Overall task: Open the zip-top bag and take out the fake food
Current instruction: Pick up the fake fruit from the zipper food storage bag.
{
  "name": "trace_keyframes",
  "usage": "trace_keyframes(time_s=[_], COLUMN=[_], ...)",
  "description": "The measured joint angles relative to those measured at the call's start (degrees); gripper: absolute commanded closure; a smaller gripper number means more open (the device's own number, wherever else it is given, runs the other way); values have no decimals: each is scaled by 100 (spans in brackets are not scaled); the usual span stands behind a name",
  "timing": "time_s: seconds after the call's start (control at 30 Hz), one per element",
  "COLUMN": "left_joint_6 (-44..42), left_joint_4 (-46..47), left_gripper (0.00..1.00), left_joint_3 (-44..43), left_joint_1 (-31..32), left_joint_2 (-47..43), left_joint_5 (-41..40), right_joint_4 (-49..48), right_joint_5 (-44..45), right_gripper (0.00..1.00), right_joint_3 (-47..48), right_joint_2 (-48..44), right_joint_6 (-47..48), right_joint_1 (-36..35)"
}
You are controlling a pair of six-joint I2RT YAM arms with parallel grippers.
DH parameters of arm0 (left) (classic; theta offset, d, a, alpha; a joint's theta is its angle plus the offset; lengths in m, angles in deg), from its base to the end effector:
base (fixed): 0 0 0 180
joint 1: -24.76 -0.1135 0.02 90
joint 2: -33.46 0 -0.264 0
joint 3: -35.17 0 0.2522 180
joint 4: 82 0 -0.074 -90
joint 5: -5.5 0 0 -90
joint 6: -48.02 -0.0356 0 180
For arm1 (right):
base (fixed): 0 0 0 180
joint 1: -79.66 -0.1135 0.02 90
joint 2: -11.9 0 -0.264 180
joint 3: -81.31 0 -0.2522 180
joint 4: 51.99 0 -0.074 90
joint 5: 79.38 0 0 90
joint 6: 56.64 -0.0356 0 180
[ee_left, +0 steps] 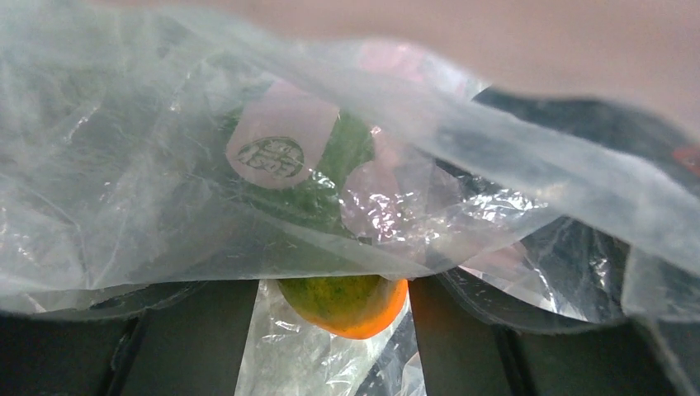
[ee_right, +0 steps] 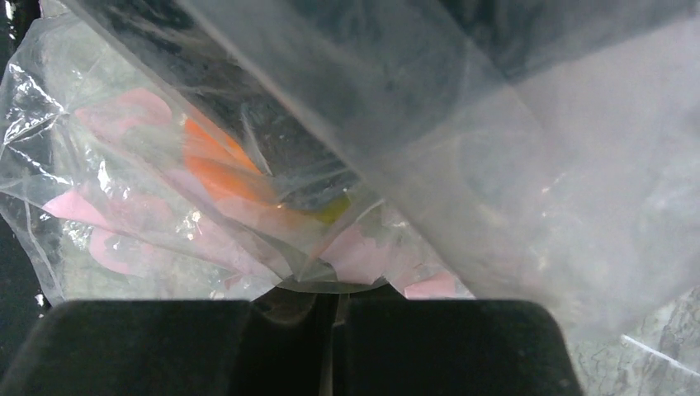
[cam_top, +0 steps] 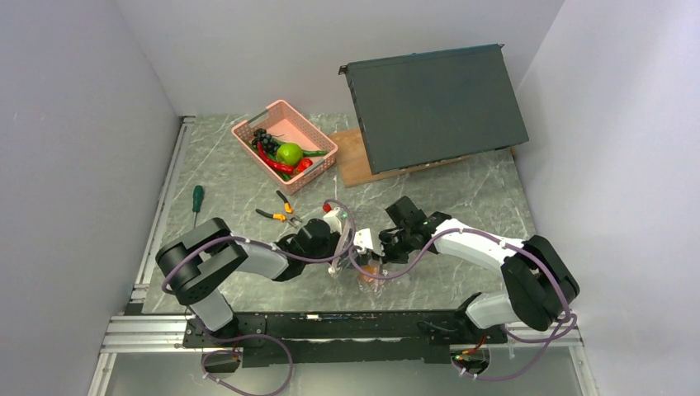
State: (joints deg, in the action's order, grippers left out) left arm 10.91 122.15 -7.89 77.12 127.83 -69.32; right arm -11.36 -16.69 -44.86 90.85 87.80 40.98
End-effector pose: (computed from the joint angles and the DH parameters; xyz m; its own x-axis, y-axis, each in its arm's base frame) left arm 0.1723 -0.2386 0.1304 -0.8911 -0.1048 -0.4415 0.3246 0.5326 -0.7817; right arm 0.1780 0.1635 0.1692 0.1575 -0.7999 -0.5792 -0.9875 -0.1287 -0.0908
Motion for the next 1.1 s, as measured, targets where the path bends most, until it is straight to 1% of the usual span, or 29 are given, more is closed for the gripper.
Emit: trace_keyframes(time_s=[0.17,0.2,0.23,0.27,0.3,0.33,0.37,0.4,0.6,0.83,1.1], left_joint_6=[0,0,2,15,35,44,70,98,37,-76,-313], left_joint_4=[-52,-70,-79,-76,-79,-68,-55,-39,-24,-341,-898], left_gripper=[32,34,39,50,68,82,92,99,100,100,100], left_joint_3=[-42,-57,-70,-72,-72,-72,-74,-76,-22,286,358], left_joint_1=[2,2,2,0,0,0,0,-2,0,2,0], left_joint_2=[24,37,48,50,52,52,52,52,-35,-745,-1436], left_joint_5=[2,2,2,2,2,2,2,0,-26,-140,-247], right_joint_4=[-4,-4,-4,-2,0,2,2,2,-22,-94,-162], right_joint_5=[-28,-28,-28,-26,-26,-26,-24,-24,-31,-35,-46], right_gripper=[99,99,99,99,100,100,100,100,100,100,100], right_joint_3=[0,0,0,0,0,-2,-7,-11,-44,-70,-90], right_joint_2=[0,0,0,0,0,0,0,0,-35,-262,-345], right_joint_6=[-4,-4,-4,-4,-4,-7,-7,-7,0,2,7], right_joint_1=[-4,-4,-4,-4,-4,-4,-4,-4,24,186,286])
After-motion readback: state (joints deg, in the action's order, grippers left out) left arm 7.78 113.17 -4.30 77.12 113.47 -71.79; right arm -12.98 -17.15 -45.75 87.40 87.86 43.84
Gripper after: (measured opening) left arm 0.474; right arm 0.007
